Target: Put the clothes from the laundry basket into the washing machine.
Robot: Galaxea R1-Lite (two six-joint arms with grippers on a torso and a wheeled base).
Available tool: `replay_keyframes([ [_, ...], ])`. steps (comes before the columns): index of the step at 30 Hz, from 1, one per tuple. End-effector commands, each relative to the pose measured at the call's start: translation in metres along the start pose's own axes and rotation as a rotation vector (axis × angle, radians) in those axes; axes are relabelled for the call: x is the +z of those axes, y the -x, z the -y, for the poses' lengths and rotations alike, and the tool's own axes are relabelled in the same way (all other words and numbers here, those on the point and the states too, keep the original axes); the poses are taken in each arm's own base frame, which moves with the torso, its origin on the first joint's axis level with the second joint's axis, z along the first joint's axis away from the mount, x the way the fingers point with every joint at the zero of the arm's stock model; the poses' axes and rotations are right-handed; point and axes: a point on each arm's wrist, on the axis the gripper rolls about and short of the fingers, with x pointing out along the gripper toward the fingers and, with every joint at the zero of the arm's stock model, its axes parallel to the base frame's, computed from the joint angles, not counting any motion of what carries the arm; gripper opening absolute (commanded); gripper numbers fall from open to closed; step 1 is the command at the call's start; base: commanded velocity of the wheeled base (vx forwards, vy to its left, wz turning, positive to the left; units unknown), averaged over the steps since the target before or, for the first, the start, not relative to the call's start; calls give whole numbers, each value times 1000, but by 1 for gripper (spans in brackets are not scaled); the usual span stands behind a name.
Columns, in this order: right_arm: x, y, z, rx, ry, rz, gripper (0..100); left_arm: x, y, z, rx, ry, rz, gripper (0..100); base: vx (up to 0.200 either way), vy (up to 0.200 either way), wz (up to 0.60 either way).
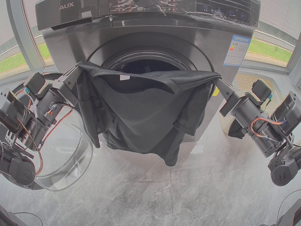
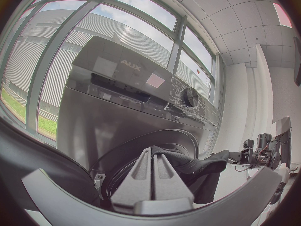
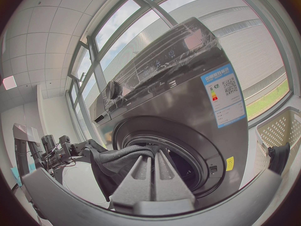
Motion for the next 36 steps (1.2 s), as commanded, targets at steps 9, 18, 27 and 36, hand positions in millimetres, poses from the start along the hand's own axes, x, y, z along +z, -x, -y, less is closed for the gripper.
replay_keyframes([
  [9,15,2,3,-9,10,42,0,5,0,0,-2,-2,18,0,0,0,0],
  [18,16,1,3,-8,8,47,0,4,0,1,-3,-1,15,0,0,0,0],
  [27,19,-2,2,-7,8,59,0,2,2,9,-31,13,2,0,0,0,0],
  [36,18,0,6,-22,14,56,0,-11,2,22,-75,39,-45,0,0,0,0],
])
